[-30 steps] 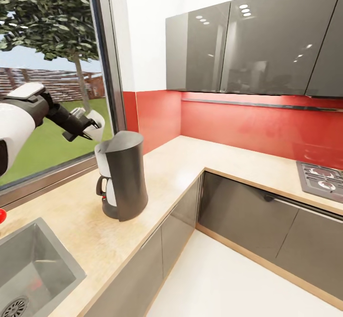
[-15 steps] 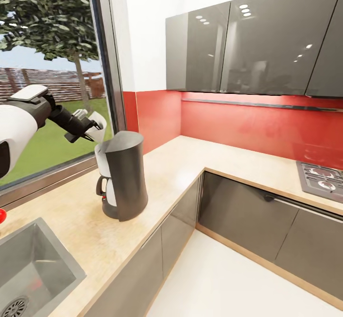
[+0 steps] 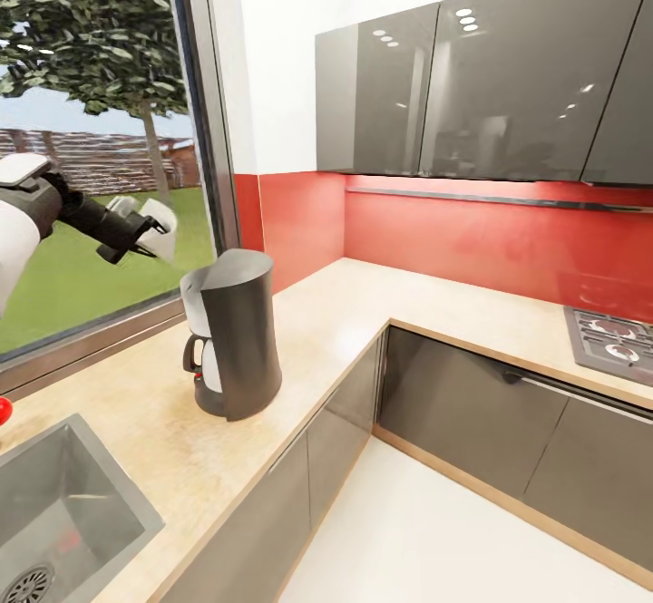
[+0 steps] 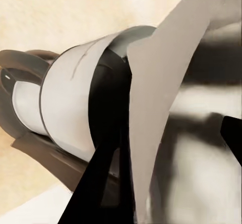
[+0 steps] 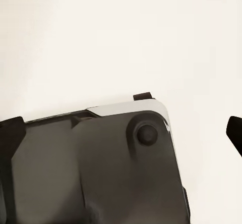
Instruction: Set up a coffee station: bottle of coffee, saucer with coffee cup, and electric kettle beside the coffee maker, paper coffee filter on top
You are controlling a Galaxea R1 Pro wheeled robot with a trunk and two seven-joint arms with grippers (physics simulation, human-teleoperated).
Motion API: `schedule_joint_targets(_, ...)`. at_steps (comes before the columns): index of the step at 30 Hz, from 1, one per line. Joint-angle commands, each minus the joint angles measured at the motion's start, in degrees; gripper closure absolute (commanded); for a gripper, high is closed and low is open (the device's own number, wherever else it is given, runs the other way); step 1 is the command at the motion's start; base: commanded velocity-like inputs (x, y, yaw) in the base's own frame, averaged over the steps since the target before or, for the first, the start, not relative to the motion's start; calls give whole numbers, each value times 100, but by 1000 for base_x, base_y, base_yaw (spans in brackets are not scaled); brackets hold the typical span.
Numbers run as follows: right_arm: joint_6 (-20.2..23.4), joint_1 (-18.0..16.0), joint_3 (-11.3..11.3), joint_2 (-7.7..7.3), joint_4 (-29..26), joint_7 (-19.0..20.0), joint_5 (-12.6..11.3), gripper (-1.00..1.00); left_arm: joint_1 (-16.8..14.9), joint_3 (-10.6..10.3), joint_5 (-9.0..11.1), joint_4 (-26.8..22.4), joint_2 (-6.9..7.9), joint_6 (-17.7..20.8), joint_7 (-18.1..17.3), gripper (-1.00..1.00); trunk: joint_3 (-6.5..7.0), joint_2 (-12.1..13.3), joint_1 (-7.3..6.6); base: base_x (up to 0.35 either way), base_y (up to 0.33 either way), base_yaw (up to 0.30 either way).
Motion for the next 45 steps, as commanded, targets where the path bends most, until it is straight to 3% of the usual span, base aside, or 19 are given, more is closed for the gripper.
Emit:
schedule_joint_targets(1, -22, -3, -13, 3, 4, 3, -44, -100, -13, -4, 65, -39, 34, 33, 16, 100, -7, -7, 3, 0, 0, 0)
schedule_joint_targets(6, -22, -3, -13, 3, 2, 3, -44, -100, -23, -7, 64, -200, 182, 90, -144, 100, -7, -7, 3, 0, 0, 0)
schedule_joint_targets(26, -22, -3, -13, 3, -2, 3, -44, -100, 16, -38, 19, 103, 211, 113, -272, 100, 22, -7, 3, 0, 0, -138)
schedule_joint_targets(34, -31, -12, -15, 46, -13, -19, -29, -100, -136, 104, 158, -52, 430, 268, -110, 100, 22, -7, 3, 0, 0, -2)
schedule_joint_targets(45, -32, -12, -13, 38, -22, -15, -27, -100, -491, 420, 466, -204, 776, -8, 244, 100, 22, -7, 3, 0, 0, 0)
